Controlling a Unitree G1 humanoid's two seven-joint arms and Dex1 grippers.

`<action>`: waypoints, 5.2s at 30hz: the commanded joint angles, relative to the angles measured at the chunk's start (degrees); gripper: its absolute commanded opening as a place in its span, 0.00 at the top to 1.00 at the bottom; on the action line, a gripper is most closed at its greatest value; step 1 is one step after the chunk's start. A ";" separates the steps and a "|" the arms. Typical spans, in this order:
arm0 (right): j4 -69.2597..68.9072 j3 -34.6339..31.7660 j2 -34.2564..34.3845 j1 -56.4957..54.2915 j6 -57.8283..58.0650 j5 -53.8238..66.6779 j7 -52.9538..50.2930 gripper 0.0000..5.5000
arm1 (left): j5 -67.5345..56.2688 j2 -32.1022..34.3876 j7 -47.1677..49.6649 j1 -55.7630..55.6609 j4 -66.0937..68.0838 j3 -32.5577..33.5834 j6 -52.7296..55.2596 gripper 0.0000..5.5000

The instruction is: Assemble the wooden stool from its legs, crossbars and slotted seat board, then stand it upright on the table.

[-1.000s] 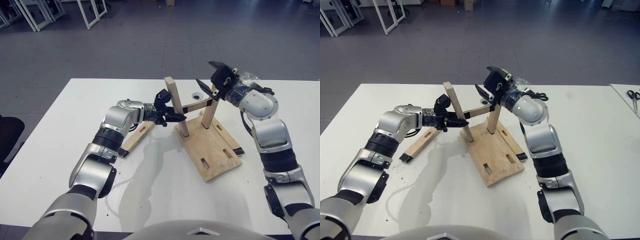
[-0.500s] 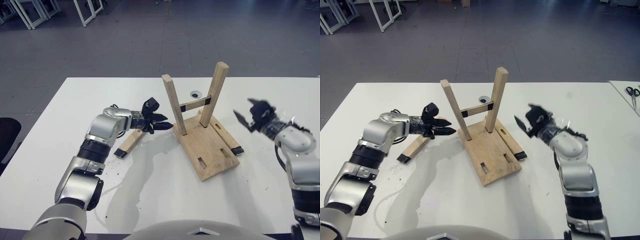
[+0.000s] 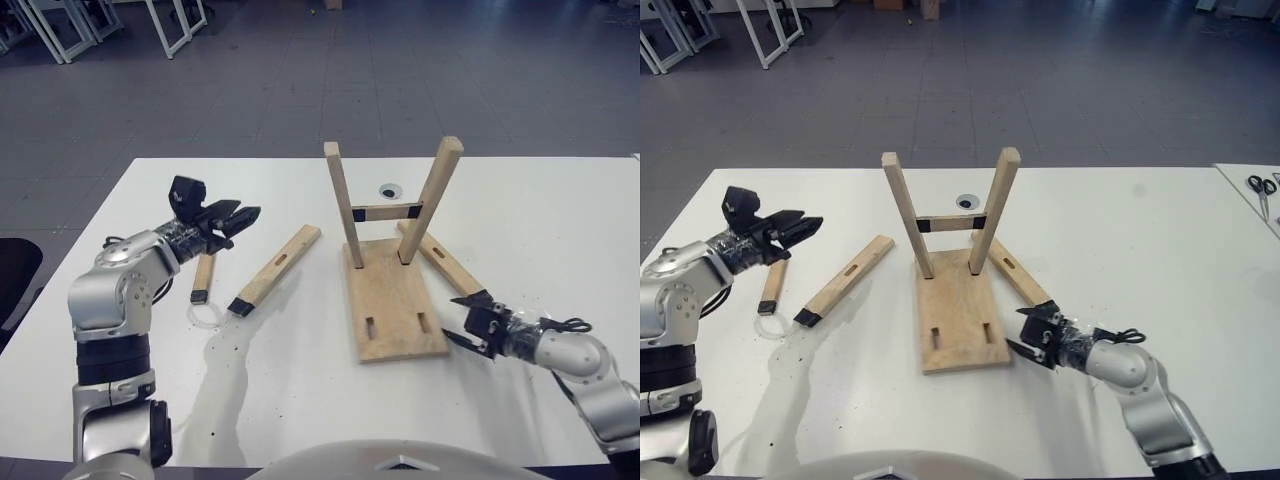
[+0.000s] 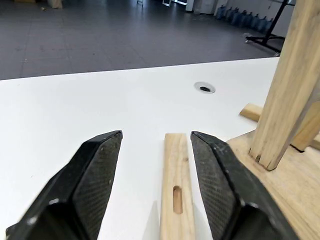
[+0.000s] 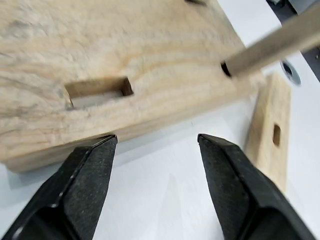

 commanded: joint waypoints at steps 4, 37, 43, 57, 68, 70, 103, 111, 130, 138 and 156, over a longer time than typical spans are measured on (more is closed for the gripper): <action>-3.35 -0.34 2.28 -4.77 4.56 3.35 -0.91 0.46 | 3.09 1.87 0.30 7.21 -4.06 -2.93 -1.95 0.54; -2.64 -9.57 4.52 -9.09 18.01 12.42 -5.70 0.46 | 8.76 -9.29 18.91 21.95 5.74 3.96 -15.72 0.76; -9.37 -13.88 8.05 -10.82 36.32 29.63 -6.28 0.27 | 10.62 -11.62 20.20 18.25 2.11 5.47 -35.89 0.76; -4.51 -27.76 23.21 -37.66 54.27 81.33 -36.78 0.22 | 5.53 -12.49 5.37 6.98 -20.08 -14.42 -48.74 0.76; -2.17 -22.66 23.69 -45.27 43.61 96.39 -48.39 0.22 | 11.28 -11.86 2.02 7.64 -18.10 -20.15 -51.29 0.76; -1.58 -21.85 23.88 -46.19 41.56 96.61 -49.95 0.30 | 14.16 -11.42 2.52 7.15 -17.21 -20.01 -53.62 0.76; 2.95 -21.81 17.60 -47.80 31.54 98.84 -52.75 0.93 | 19.35 -6.27 1.86 13.92 -9.51 -17.02 -62.80 0.50; 7.27 -26.31 9.76 -49.51 25.91 77.89 -46.81 0.93 | 31.72 -3.34 6.14 20.13 3.05 -19.05 -65.22 0.50; 16.22 -12.04 5.28 -29.50 21.30 36.12 -24.63 0.93 | 22.61 2.38 -9.76 23.94 -1.54 -24.30 -58.17 0.50; 18.43 -11.12 9.67 -28.97 21.19 31.88 -21.88 0.93 | 23.97 2.93 -6.03 20.72 0.82 -20.63 -61.24 0.50; 21.56 -12.84 11.40 -27.53 21.10 27.55 -18.16 0.93 | 27.30 4.10 -11.00 22.70 -0.60 -28.51 -58.78 0.50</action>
